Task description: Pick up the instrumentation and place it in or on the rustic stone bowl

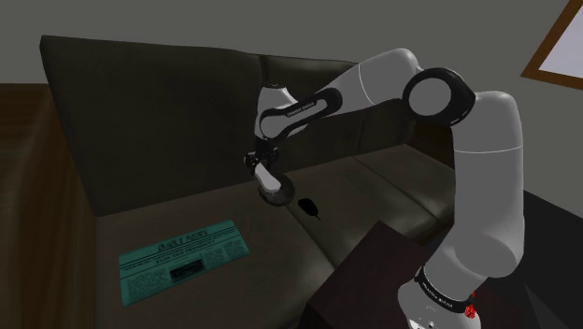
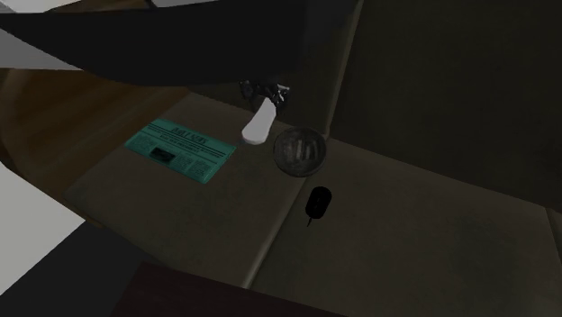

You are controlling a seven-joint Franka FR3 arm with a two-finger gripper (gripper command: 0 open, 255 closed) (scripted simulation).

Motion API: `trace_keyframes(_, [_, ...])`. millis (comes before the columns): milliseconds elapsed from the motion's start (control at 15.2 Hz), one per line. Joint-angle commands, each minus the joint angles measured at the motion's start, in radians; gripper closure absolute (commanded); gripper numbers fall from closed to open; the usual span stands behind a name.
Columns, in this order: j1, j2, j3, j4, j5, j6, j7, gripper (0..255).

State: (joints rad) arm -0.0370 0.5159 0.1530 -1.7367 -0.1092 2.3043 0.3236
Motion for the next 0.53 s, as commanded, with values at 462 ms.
trace_keyframes(462, [-0.115, 0.088, -0.027, 0.157, 0.022, -0.066, -0.164, 255])
